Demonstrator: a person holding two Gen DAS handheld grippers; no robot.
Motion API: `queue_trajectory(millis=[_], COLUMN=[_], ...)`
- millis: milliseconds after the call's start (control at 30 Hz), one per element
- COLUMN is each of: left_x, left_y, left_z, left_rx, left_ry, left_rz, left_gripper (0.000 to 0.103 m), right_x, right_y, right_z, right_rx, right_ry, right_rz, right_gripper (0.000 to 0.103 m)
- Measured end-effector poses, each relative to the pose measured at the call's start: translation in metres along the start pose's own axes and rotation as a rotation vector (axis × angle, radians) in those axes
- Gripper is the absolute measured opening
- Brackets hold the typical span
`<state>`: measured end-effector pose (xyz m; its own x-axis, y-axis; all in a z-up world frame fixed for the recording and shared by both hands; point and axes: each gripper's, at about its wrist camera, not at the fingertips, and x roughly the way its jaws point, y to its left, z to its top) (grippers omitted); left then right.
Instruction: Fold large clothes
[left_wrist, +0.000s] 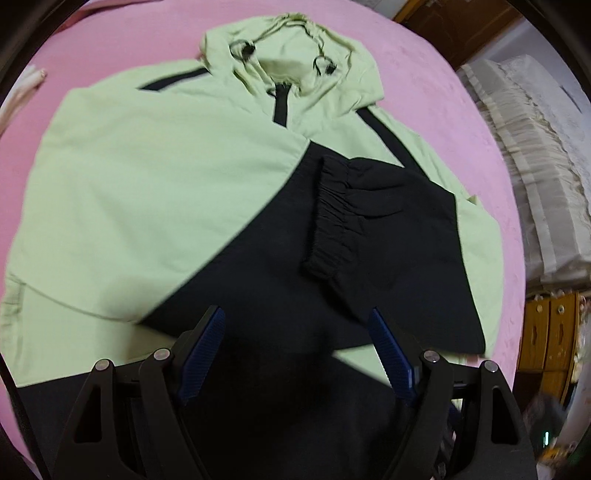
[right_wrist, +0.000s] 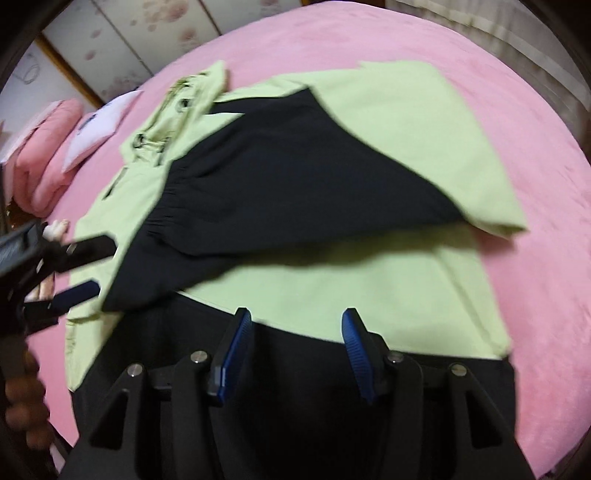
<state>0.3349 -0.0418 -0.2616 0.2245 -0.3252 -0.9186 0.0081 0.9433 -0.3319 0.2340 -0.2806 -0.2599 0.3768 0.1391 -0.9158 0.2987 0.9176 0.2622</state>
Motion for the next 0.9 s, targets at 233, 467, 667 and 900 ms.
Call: queue_trajectory(millis=[233,467,667,900], left_x=[0.041,0.053,0.006,-0.089], left_y=[-0.033,-0.073,-0.113,-0.121], left_z=[0.007,0.002,0.016,0.055], left_rx=[-0.011,0.054,0.103,0.058], left_ry=[-0.03,-0.099,-0.276,-0.487], left_rz=[0.082,0.119,0.051,-0.069], left_gripper=[0.069,0.009,0.007,0.007], right_x=[-0.012,-0.025,-0.013,0.018], right_y=[-0.047,-0.083,-0.101,-0.092], right_z=[0.004,0.006,0.021,0.06], right_rx=[-0.035,-0.001,-0.002,-0.048], right_ry=[-0.005,-0.028,-0.034,-0.057], right_rz=[-0.065,0.007,0.01,0.032], right_gripper=[0.051,0.052,0.066,0.066])
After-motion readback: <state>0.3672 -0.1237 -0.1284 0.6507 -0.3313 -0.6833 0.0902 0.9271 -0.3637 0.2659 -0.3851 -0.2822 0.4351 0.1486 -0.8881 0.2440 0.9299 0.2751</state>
